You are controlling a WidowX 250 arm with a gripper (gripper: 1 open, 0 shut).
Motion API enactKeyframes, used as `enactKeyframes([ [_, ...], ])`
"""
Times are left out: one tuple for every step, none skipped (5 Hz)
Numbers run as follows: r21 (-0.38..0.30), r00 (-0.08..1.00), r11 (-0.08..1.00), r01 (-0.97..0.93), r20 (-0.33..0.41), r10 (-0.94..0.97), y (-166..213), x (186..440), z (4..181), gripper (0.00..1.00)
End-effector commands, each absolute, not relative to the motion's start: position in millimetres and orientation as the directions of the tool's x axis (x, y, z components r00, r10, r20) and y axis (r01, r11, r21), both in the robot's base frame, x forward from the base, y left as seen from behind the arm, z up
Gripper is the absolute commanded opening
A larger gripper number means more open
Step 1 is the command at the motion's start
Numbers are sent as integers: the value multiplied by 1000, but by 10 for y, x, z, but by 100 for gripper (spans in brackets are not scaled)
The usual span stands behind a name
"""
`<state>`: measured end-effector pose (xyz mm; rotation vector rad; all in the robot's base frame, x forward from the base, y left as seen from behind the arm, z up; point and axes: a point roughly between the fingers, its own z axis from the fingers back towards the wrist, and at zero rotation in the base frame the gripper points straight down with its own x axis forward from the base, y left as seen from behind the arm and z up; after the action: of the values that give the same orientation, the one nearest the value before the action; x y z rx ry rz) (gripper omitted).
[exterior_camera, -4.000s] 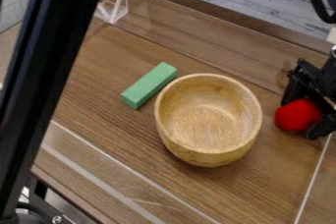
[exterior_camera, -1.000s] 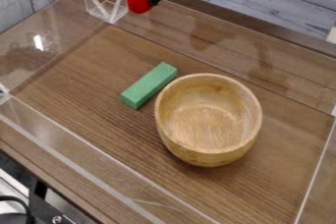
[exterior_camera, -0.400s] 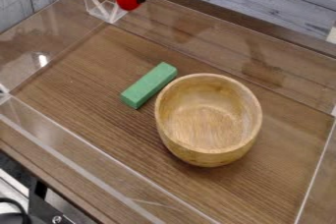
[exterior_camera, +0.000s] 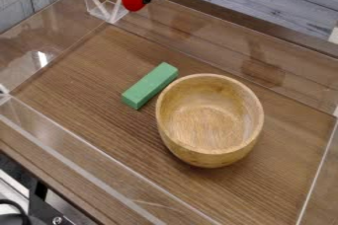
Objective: Move the red object to the left side of the table
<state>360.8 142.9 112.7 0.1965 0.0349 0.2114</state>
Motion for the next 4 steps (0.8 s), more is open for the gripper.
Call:
enactKeyframes([
  [196, 972, 952, -236, 50, 230, 1516, 3674, 1327, 0],
  [190, 967, 948, -253, 41, 250, 1575, 3694, 1280, 0],
  [183, 964, 947, -265, 34, 263, 1614, 3707, 1242, 0],
  [176, 962, 946, -272, 29, 271, 1644, 3694, 1230, 0],
])
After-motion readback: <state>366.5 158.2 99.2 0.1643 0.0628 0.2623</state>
